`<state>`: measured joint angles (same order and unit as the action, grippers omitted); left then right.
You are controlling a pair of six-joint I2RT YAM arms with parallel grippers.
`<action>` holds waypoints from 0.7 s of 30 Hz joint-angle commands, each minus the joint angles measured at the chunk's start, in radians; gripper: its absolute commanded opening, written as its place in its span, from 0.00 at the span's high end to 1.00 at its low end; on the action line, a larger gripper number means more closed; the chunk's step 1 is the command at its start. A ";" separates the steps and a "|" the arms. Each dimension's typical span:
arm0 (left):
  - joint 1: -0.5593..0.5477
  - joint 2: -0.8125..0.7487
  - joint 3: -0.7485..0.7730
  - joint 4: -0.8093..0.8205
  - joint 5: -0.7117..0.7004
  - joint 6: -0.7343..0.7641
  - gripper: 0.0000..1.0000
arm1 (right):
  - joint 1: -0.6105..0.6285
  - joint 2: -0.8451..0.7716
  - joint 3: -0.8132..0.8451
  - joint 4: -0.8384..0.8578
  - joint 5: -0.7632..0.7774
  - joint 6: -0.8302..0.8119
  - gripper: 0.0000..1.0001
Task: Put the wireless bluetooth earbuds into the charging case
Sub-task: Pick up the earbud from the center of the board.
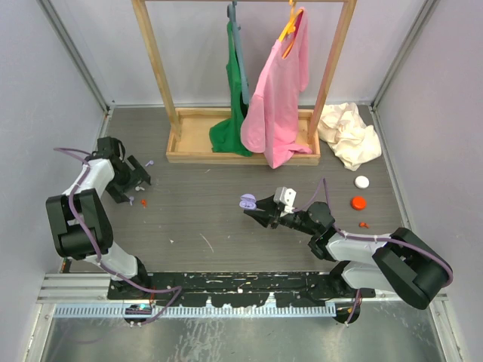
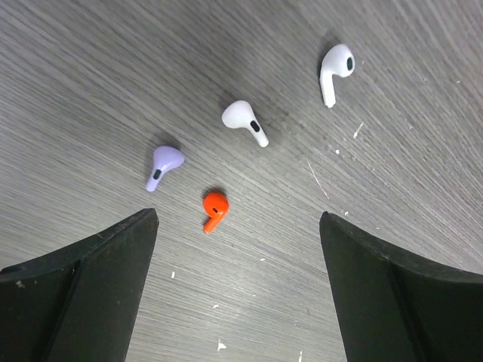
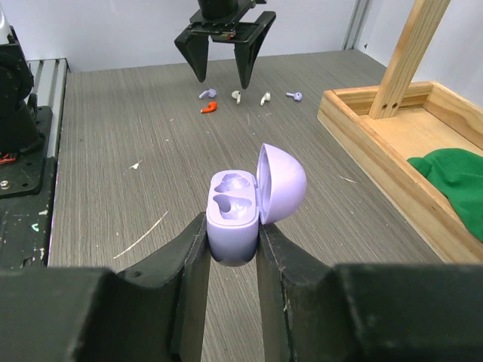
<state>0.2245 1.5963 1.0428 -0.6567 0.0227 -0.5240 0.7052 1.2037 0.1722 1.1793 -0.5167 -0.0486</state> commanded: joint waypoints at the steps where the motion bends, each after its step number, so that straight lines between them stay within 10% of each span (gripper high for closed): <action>1: 0.005 -0.026 0.072 -0.061 -0.074 0.055 0.10 | 0.005 -0.030 0.037 0.042 0.013 -0.014 0.86; 21: 0.008 0.217 0.277 -0.234 -0.159 0.305 0.43 | 0.012 -0.029 0.041 0.026 0.023 -0.027 0.86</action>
<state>0.2249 1.7996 1.2762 -0.8612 -0.1066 -0.2756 0.7113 1.1950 0.1761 1.1645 -0.5095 -0.0555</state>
